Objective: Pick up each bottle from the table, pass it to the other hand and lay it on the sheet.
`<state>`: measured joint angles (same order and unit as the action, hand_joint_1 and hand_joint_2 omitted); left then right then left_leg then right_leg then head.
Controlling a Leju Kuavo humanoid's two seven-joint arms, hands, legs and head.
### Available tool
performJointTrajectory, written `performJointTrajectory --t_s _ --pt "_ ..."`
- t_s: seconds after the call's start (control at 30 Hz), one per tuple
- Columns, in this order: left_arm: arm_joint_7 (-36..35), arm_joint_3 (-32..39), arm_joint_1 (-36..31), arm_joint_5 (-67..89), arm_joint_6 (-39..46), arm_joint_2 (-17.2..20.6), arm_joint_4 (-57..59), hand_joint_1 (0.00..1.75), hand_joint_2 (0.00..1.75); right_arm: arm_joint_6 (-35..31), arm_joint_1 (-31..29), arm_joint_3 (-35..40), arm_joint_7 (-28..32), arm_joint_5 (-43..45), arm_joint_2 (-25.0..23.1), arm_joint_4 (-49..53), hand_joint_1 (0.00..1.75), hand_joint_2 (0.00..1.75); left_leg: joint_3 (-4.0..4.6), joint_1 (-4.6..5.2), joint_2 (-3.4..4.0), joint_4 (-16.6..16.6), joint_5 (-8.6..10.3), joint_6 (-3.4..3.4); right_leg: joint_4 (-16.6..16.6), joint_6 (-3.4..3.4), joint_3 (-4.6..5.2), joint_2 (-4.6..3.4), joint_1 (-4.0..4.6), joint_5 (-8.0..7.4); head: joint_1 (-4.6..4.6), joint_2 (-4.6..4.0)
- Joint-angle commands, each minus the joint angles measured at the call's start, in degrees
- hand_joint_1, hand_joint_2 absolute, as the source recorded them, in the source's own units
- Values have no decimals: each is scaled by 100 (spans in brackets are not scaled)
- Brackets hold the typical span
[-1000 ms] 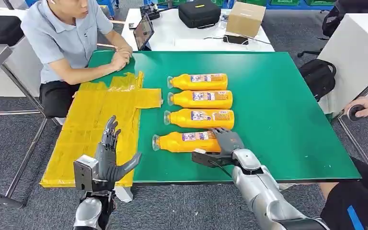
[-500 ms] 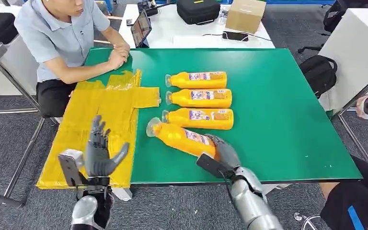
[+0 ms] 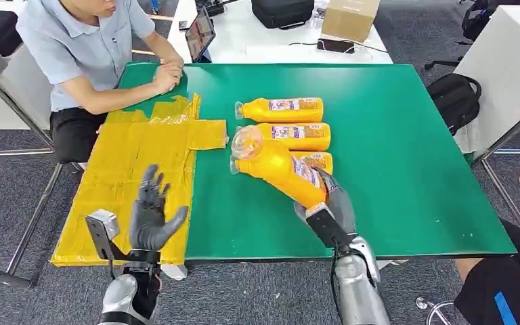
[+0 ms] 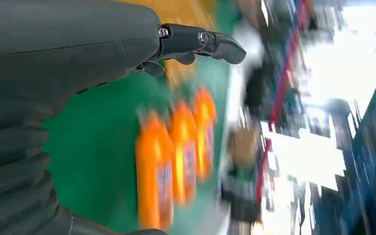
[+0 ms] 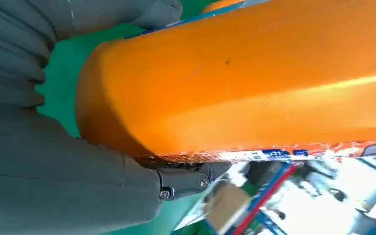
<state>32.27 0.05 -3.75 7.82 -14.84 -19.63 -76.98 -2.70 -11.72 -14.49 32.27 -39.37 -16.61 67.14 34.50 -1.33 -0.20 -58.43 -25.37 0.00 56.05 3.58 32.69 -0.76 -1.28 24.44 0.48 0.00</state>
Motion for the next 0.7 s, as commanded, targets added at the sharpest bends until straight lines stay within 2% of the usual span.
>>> performJointTrajectory --t_s 0.03,0.17,0.3,0.47,0.7 --pt "274 -959 85 711 221 -37 122 0 175 295 37 696 219 547 -245 605 175 175 -9 7 6 1 -6 9 5 -17 -4 3 -3 7 -2 0" --pt "514 -1068 196 830 142 12 -282 0 175 430 -158 1319 -56 343 -154 22 175 175 -10 3 16 3 -7 9 1 -20 -1 -6 2 3 -2 0" --pt "500 -1063 204 844 124 19 -345 0 175 295 -194 1402 -8 332 -139 -172 175 175 -3 2 14 5 -5 7 1 -14 4 -7 2 1 -2 0" --pt "441 -1305 102 612 -242 38 -173 0 175 196 -101 2483 296 -262 -13 -745 175 175 -12 1 17 9 -6 9 -5 -15 -6 -6 3 1 -2 0" --pt "486 -1338 142 438 -252 72 -283 0 175 43 -246 2943 172 -369 -93 -1468 175 175 -4 -2 7 8 -3 6 -4 -13 0 3 5 1 -2 0"
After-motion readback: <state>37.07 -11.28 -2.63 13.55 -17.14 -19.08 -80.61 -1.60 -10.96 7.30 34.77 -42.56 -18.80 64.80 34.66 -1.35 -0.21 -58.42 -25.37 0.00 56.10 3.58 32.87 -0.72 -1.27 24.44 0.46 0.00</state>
